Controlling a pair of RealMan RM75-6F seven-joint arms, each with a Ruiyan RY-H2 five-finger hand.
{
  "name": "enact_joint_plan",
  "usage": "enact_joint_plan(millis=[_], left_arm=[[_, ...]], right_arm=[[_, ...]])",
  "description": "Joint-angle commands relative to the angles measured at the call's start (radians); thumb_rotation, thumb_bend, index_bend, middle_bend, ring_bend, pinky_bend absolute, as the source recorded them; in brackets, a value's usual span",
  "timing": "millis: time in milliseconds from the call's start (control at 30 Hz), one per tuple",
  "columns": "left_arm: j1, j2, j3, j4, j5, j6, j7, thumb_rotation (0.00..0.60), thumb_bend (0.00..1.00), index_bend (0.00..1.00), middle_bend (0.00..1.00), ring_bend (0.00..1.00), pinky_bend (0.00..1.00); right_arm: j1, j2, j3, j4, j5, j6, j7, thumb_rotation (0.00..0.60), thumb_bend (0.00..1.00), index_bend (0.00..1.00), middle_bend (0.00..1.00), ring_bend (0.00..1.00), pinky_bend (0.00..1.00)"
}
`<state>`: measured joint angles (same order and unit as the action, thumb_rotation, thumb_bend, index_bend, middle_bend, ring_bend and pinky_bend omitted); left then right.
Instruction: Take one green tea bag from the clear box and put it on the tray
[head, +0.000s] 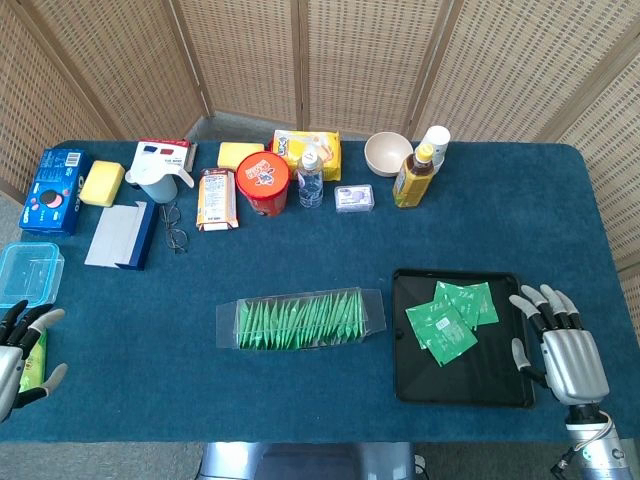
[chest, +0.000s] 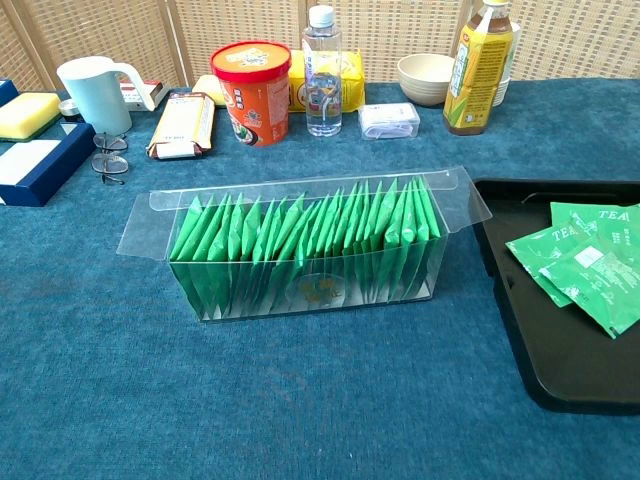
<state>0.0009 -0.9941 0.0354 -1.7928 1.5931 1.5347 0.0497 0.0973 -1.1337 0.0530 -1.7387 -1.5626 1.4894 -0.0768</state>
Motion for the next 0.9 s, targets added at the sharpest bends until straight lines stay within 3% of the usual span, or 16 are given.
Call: enact_joint_plan(millis=[33,367,600,900], left_arm=[[-0.001,-0.001,0.0,0.002,-0.001,-0.002,-0.001,0.6,0.27,0.18,0.15,0.04,0.25],[0.001,-0.004,-0.001,0.006,0.007,0.008,-0.008,0.6,0.27,0.18,0.15,0.04,0.25],[0.006,0.01,-0.007,0.013,0.011,0.03,-0.024,0.6,0.27,0.18,0.15,0.04,0.25],[-0.002,0.031,-0.021,0.012,0.018,0.04,-0.043,0.6,0.27,0.18,0.15,0.04,0.25]], right_arm=[[0.001,-0.001,0.0,-0.001,0.002,-0.002,-0.002,0.6,0.51,0.18,0.14,0.05,0.09],[0.007,0.005,-0.004,-0.006,-0.013,-0.008,0.014,0.6,0.51,0.17,0.14,0.05,0.09],[0.047,0.033,-0.003,-0.052,-0.091,-0.025,0.062,0.6,0.5,0.15,0.13,0.05,0.09],[0.211,0.077,0.002,-0.182,-0.238,-0.193,0.178,0.6,0.42,0.1,0.1,0.05,0.09]])
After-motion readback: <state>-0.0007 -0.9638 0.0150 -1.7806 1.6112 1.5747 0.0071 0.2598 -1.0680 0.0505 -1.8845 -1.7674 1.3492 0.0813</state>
